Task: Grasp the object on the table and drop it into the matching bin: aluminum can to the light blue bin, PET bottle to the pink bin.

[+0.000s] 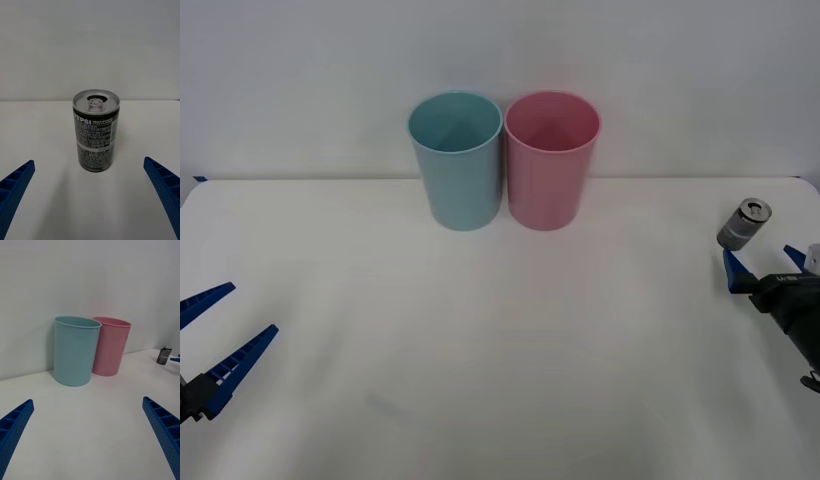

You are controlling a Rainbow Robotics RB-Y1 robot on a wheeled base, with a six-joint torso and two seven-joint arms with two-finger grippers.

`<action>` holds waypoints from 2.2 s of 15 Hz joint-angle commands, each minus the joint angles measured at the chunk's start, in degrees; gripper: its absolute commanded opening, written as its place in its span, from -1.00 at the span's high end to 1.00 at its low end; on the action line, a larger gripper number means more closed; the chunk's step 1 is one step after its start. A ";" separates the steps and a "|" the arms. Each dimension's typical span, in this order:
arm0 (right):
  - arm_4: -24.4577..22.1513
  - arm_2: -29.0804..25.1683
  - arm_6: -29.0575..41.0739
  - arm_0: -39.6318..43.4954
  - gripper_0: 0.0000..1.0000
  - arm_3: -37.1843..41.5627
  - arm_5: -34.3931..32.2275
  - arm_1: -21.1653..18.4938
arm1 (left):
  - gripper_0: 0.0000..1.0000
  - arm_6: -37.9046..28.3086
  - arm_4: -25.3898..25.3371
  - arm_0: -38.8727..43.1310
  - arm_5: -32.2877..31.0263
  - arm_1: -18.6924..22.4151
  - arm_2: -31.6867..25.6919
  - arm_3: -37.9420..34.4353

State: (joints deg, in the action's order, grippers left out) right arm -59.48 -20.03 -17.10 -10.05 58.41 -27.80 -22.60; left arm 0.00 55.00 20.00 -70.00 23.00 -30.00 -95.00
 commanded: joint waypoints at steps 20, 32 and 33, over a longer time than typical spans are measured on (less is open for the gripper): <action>-2.48 0.61 -3.91 -17.37 1.00 -17.19 11.89 0.10 | -1.00 0.00 0.00 0.00 0.00 0.00 0.00 0.00; -1.86 1.14 -2.94 -17.02 1.00 -16.75 7.76 0.01 | -1.00 0.00 0.00 0.00 0.00 0.00 0.00 0.00; -1.86 1.14 -2.77 -16.31 1.00 -15.61 6.97 0.10 | -1.00 0.00 0.00 0.00 0.00 0.00 0.00 0.00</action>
State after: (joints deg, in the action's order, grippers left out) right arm -61.37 -18.90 -20.01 -26.86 42.02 -20.16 -22.54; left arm 0.00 55.00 20.00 -70.00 23.00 -30.00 -95.00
